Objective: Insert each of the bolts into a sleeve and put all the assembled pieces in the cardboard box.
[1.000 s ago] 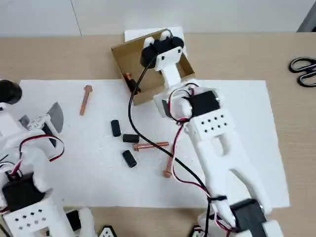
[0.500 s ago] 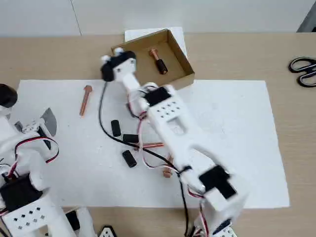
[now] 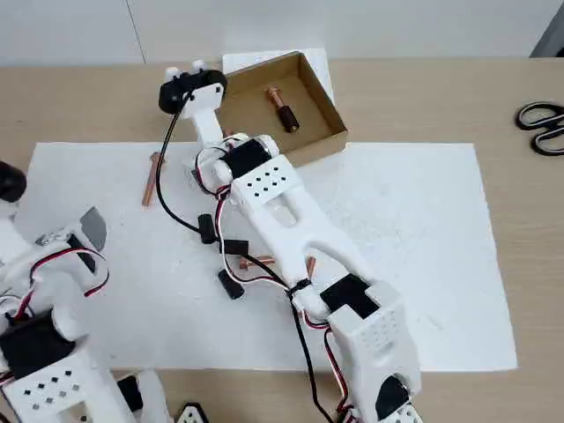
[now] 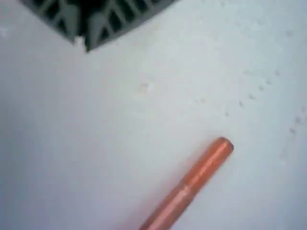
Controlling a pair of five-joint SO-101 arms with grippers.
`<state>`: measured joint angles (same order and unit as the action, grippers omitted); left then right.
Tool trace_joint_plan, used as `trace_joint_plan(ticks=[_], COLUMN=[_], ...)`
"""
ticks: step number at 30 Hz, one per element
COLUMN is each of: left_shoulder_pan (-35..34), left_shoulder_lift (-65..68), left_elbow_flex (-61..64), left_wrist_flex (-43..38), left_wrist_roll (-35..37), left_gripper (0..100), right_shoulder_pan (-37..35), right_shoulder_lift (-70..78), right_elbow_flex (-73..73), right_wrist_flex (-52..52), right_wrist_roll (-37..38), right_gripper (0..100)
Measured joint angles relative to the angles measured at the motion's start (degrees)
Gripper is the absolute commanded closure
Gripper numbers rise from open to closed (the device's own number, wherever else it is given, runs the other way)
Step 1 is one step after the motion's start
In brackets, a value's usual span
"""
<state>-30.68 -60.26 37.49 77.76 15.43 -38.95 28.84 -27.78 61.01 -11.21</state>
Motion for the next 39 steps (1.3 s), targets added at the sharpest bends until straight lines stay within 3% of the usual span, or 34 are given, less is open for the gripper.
trace_joint_plan(ticks=[6,11,22,28,39], left_shoulder_pan=[-0.1,-0.1,-0.1,-0.1,-0.1], left_shoulder_lift=[0.0,0.0,0.0,0.0,0.0], left_elbow_flex=[-4.5,-4.8,-4.8,-4.8,-4.8], left_wrist_flex=[0.0,0.4,0.4,0.4,0.4], left_wrist_roll=[3.3,3.3,3.3,3.3,3.3], left_gripper=[75,75,75,75,75], right_shoulder_pan=[-2.6,-6.0,-5.9,-5.9,-5.9], right_shoulder_lift=[0.0,0.0,0.4,0.5,2.5], right_elbow_flex=[0.0,-0.1,-0.4,-0.4,-0.4], right_wrist_flex=[5.5,12.9,17.0,16.2,14.2], right_wrist_roll=[-10.3,-12.7,-9.6,-4.8,-4.0], right_gripper=[99.4,99.1,98.7,86.5,86.2])
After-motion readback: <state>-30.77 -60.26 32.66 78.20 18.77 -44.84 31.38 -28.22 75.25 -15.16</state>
